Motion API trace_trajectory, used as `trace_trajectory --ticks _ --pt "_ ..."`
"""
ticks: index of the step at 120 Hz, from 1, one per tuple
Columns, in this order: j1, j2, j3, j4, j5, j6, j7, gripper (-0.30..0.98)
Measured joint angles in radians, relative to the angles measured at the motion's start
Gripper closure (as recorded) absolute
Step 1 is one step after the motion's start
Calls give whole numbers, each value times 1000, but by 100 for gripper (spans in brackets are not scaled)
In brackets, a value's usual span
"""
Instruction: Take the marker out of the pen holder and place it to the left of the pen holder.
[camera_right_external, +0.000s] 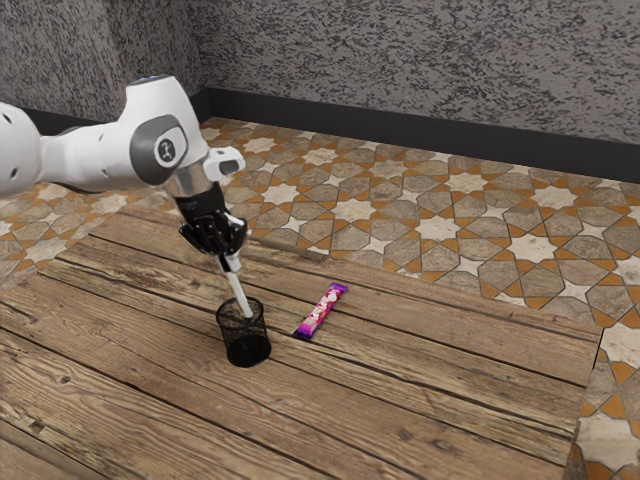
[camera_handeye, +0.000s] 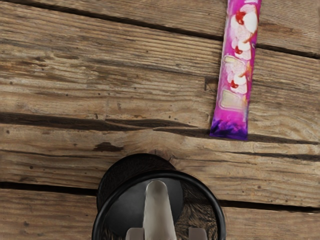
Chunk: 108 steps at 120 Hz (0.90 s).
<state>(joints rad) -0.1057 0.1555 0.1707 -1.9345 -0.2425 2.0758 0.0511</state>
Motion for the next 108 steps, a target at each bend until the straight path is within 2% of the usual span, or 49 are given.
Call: trace_trajectory --ticks 10,20,34,43,57,77,95,108 --pt "-3 -42 -2 77 38 -86 -2 75" --pt "-7 -46 22 182 112 -229 -4 76" --pt "8 34 51 278 199 -449 -18 77" --pt "5 121 77 333 231 -580 -29 77" --pt "6 286 99 432 252 -761 -58 77" --pt "19 429 113 564 264 -968 -96 77" --pt "64 577 104 661 265 -1081 -120 77" --pt "83 624 102 685 264 -1130 -133 77"
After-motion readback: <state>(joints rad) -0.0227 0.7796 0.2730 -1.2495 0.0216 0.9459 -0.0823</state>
